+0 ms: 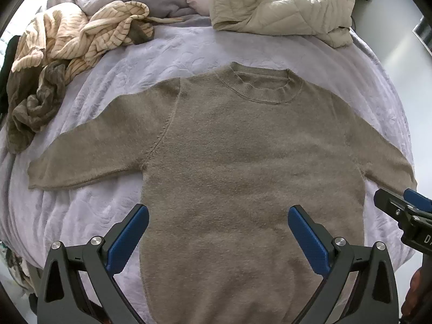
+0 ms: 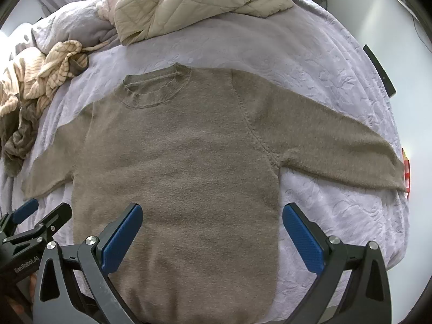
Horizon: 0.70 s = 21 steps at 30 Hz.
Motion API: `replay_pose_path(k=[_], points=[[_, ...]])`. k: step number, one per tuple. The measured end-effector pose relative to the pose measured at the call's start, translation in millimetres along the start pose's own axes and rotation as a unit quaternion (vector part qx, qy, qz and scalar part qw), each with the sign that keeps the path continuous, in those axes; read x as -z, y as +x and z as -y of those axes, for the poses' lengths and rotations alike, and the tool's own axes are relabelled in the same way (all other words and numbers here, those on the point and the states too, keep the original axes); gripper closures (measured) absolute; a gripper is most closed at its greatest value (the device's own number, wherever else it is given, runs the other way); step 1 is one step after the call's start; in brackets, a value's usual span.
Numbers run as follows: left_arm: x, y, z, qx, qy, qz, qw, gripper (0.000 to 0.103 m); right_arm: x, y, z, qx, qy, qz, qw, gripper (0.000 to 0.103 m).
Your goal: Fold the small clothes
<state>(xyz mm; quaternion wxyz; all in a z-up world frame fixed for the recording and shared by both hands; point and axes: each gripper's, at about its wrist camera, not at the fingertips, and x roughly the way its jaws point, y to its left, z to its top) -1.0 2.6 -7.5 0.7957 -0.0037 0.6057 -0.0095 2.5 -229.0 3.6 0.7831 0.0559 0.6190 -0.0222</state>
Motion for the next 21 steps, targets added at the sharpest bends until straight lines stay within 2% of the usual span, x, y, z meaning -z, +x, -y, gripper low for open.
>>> replay_pose_path(k=[7,11,15,21], points=[[0.9,0.9,-1.1,0.002,-0.001,-0.006,1.0000,0.000,0.4,0.6,-0.8,0.002,-0.003,-0.001,1.000,0.000],[1.7,1.0,-1.5,-0.017,0.005,0.015,0.9997,0.000,-0.2,0.6,-1.7,0.004,-0.004,0.000,1.000,0.000],[1.1,1.1,-3.3,-0.013,-0.001,0.004,0.9999,0.000,-0.8,0.8,-3.8,0.007,-0.007,-0.001,1.000,0.000],[-0.9,-0.1,-4.4,-0.029,0.007,0.000,0.9996,0.000,-1.8,0.8,-6.0,0.012,-0.013,-0.003,1.000,0.000]])
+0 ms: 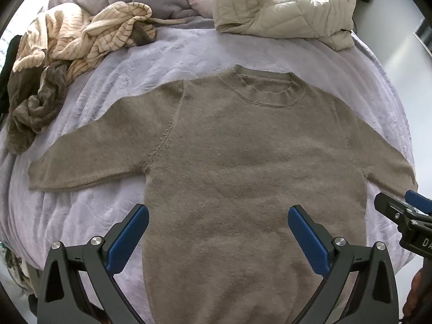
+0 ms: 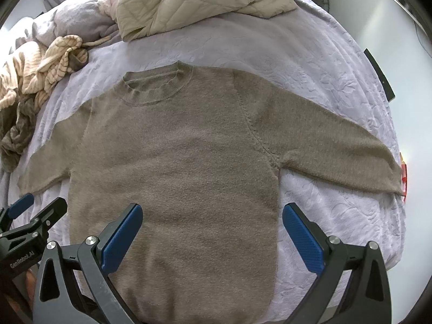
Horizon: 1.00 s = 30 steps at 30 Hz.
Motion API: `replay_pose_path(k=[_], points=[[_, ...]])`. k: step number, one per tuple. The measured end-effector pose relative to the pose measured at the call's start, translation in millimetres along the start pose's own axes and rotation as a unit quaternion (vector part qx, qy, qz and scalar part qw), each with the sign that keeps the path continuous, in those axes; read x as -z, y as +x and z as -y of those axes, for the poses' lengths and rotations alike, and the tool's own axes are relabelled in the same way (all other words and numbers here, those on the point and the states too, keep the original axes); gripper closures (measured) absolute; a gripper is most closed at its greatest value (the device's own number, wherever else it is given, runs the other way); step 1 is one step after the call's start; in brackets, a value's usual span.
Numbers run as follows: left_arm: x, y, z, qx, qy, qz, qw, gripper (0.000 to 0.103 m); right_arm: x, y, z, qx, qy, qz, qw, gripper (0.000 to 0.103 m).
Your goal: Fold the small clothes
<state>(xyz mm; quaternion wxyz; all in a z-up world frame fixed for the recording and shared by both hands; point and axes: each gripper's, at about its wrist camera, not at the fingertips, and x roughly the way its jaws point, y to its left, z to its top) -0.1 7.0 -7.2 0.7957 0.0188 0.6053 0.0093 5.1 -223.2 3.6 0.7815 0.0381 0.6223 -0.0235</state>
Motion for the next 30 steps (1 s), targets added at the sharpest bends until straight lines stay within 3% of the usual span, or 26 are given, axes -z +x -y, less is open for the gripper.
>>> replay_pose_path(k=[2,8,17,25,30], points=[[-0.9,0.5,0.1,-0.001,0.005,-0.001,1.0000,0.000,-0.2,0.3,-1.3,0.002,-0.003,0.000,1.000,0.000],[-3.5,6.1,-4.5,0.039,-0.003,-0.014,0.9991,0.000,-0.6,1.2,-4.0,0.003,-0.006,-0.001,1.000,0.000],[-4.0,7.5,-3.4,0.033,0.011,-0.010,0.9993,0.000,-1.9,2.9,-6.7,0.007,-0.010,-0.002,1.000,0.000],[-2.9,10.2,-9.1,0.040,-0.017,-0.017,0.9989,0.000,-2.1,4.2,-7.3,0.008,-0.010,-0.004,1.000,0.000],[-1.9,10.4,-7.8,0.027,-0.007,-0.010,0.9996,0.000,-1.5,9.2,-9.3,0.010,-0.014,-0.007,1.000,0.000]])
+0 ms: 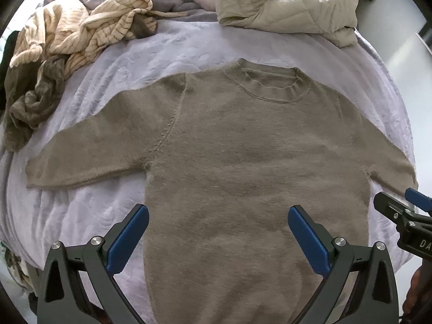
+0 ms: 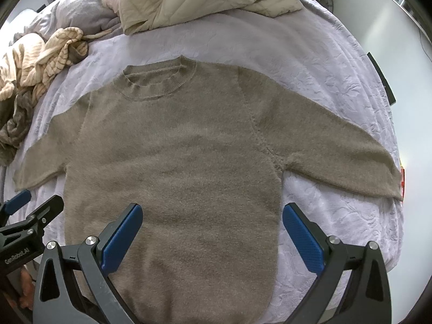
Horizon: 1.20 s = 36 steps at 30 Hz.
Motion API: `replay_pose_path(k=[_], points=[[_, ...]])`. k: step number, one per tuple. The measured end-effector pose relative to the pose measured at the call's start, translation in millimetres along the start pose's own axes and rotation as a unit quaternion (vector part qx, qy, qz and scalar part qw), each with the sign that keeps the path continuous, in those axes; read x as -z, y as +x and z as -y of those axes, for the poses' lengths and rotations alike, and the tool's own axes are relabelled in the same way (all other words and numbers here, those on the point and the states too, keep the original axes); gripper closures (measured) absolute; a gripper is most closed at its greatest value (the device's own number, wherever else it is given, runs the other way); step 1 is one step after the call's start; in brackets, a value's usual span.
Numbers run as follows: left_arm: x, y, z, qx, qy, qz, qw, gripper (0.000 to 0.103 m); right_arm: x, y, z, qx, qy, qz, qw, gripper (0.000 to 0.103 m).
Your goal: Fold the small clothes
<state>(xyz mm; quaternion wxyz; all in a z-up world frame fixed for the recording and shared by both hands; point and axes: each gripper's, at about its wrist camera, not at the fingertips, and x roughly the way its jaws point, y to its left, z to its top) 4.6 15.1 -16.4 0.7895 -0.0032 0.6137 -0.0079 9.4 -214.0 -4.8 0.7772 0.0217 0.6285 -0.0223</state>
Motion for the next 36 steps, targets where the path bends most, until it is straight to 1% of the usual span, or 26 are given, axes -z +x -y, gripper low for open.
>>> replay_pose_path(k=[5,12,15,19,21,24,27,30,32,33,34,36], points=[[0.0,2.0,-3.1,-0.004,-0.003,0.005,1.0000,0.000,1.2,5.6,-3.0,0.002,-0.003,-0.006,1.000,0.000],[0.6,14.4,-12.9,-0.001,-0.017,-0.004,0.9999,0.000,4.6,15.7,-11.3,-0.005,-0.007,-0.015,1.000,0.000],[2.7,21.4,-19.5,-0.004,-0.024,-0.005,0.9997,0.000,5.4,19.9,-17.9,-0.010,-0.012,-0.018,1.000,0.000],[5.4,30.4,-30.7,0.007,-0.034,-0.007,0.9994,0.000,6.2,24.2,-30.3,-0.017,-0.022,-0.020,0.999,0.000],[6.8,34.2,-35.5,0.000,-0.037,-0.008,0.9993,0.000,6.8,26.7,-38.8,-0.018,-0.029,-0.022,0.999,0.000],[8.9,42.6,-53.8,0.005,-0.056,-0.009,0.9984,0.000,8.5,30.9,-54.7,-0.023,-0.043,-0.027,0.998,0.000],[12.1,52.3,-86.6,0.031,-0.090,-0.015,0.9954,0.000,11.5,35.1,-74.3,-0.034,-0.060,-0.032,0.997,0.000],[14.8,57.0,-137.2,0.052,-0.142,0.005,0.9886,0.000,17.2,38.5,-97.3,-0.053,-0.078,-0.034,0.995,0.000],[17.8,60.0,-179.8,0.060,-0.190,0.020,0.9798,0.000,21.7,42.2,-114.3,-0.066,-0.091,-0.037,0.993,0.000],[20.1,62.5,-202.7,0.064,-0.215,0.029,0.9741,0.000,23.9,43.6,-120.8,-0.071,-0.095,-0.039,0.992,0.000],[23.9,66.2,-228.2,0.066,-0.245,0.039,0.9666,0.000,26.8,45.3,-128.5,-0.076,-0.101,-0.041,0.991,0.000],[31.5,73.9,-266.6,0.066,-0.290,0.050,0.9533,0.000,33.1,48.7,-143.8,-0.086,-0.111,-0.046,0.989,0.000]])
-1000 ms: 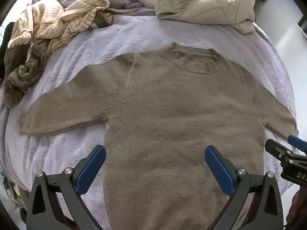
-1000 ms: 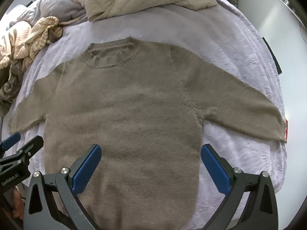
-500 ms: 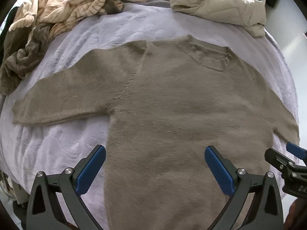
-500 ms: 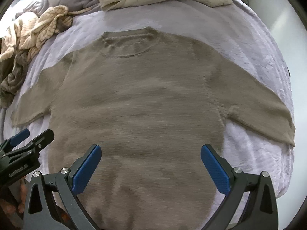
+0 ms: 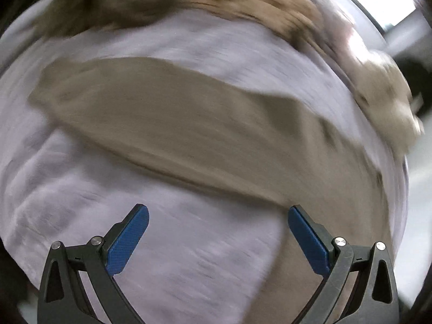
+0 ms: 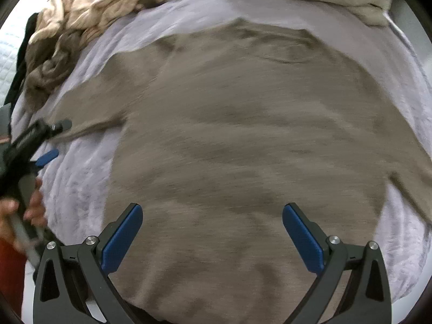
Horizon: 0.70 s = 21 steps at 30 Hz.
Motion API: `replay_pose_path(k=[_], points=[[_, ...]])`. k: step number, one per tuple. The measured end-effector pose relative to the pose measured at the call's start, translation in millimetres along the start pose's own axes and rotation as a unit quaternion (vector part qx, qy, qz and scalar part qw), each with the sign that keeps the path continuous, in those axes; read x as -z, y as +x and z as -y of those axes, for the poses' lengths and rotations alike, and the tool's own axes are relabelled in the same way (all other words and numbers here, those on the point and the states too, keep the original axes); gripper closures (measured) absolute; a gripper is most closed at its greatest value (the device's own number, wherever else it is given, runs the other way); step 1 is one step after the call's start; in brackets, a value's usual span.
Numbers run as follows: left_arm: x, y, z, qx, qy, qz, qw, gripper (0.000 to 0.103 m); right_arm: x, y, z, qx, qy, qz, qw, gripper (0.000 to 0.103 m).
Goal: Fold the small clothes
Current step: 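Grasp a sweater sleeve with the left tool and fold it across the body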
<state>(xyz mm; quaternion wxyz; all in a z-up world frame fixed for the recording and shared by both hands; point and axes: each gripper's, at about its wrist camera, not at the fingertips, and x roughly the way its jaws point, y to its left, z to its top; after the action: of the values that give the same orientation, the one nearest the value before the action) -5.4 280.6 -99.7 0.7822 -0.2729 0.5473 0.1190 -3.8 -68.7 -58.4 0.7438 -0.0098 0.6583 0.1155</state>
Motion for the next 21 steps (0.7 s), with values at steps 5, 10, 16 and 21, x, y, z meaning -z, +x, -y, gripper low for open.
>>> replay_pose_path(k=[5,10,16,21], points=[[-24.8,20.0,-79.3,0.010,-0.092,0.030,0.9952,0.000,6.8,18.9,-33.4,-0.014,-0.028,-0.018,0.999,0.000],[-36.4,21.3,-97.0,0.032,-0.135,0.068,0.9880,0.019,11.8,34.5,-53.0,-0.017,-0.047,-0.037,0.998,0.000],[-51.3,22.5,-90.8,0.035,-0.121,0.084,0.9885,0.092,12.1,37.5,-57.4,-0.031,-0.041,-0.039,0.998,0.000],[-52.3,-20.2,-39.6,0.024,-0.024,0.141,0.9894,0.092,11.0,25.3,-44.6,-0.048,-0.027,-0.019,0.998,0.000]])
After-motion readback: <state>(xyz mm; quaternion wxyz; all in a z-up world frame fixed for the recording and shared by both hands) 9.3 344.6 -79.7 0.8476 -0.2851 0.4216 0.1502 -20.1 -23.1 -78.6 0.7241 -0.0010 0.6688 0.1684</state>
